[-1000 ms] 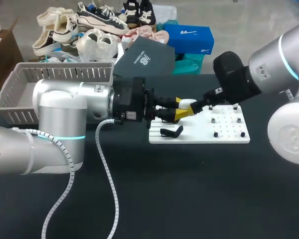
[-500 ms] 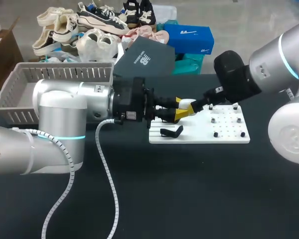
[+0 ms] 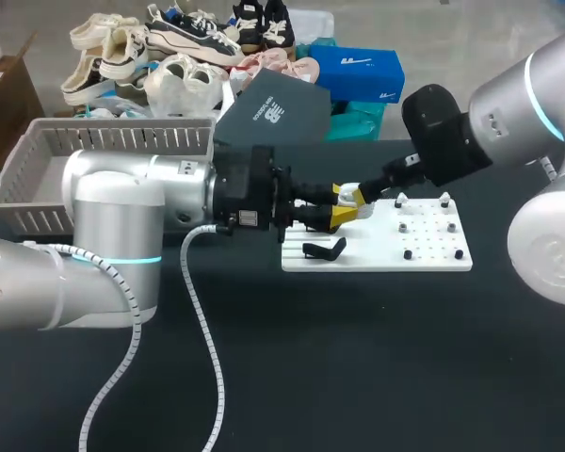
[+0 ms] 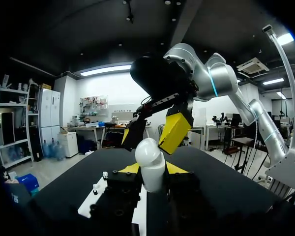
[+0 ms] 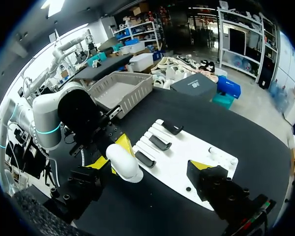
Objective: Pick up each earbud case from the left stands, insert the matching earbuds, close the lid, and place the case in the box.
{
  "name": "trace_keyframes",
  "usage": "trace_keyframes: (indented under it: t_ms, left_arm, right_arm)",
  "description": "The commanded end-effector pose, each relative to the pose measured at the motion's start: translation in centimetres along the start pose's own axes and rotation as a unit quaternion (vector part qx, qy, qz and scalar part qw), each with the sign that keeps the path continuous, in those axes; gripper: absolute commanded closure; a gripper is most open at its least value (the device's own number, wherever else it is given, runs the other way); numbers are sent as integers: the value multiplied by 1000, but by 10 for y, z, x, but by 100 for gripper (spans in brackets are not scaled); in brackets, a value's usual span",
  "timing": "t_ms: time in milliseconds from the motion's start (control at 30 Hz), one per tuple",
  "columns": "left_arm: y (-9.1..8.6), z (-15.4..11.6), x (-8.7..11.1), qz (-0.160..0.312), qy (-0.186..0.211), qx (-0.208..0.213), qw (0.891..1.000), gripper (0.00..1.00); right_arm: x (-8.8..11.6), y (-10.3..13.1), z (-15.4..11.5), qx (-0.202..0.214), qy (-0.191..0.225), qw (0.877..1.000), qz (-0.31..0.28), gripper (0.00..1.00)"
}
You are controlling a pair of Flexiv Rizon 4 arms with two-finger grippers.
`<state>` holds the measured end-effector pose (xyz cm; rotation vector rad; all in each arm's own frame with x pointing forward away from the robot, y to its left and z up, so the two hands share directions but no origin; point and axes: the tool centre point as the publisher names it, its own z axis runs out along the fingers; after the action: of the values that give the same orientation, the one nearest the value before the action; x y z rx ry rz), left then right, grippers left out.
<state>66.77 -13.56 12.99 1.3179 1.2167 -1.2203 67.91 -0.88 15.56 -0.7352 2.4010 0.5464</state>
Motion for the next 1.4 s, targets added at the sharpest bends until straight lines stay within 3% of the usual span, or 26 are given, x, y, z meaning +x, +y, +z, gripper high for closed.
trace_keyframes:
  t_ms: [33,233,433,667,833,1067,1133,1233,1400]
  left_arm:
    - [2,0,0,0,0,2,1000,100]
    - [2,0,0,0,0,2,1000,100]
    - [2,0,0,0,0,2,1000,100]
    - [2,0,0,0,0,2,1000,100]
    - [2,0,0,0,0,2,1000,100]
    - [2,0,0,0,0,2,1000,100]
    - [2,0,0,0,0,2,1000,100]
    - [2,0,0,0,0,2,1000,100]
    - [2,0,0,0,0,2,1000,100]
  right_arm:
    - [-5,0,-2,21,-2,1000,-2,0]
    - [-11,-14,-16,48,-10,999,2,0]
    - [-10,-39,-29,114,-3,993,1,0]
    - [8,-83,-26,238,49,970,-16,0]
    - [24,-108,-17,290,92,952,-21,0]
    - [36,-132,0,329,151,932,-12,0]
    - [37,-137,5,336,165,927,-6,8]
    - [37,-144,13,340,179,923,6,7]
    - [36,-154,26,345,197,918,21,15]
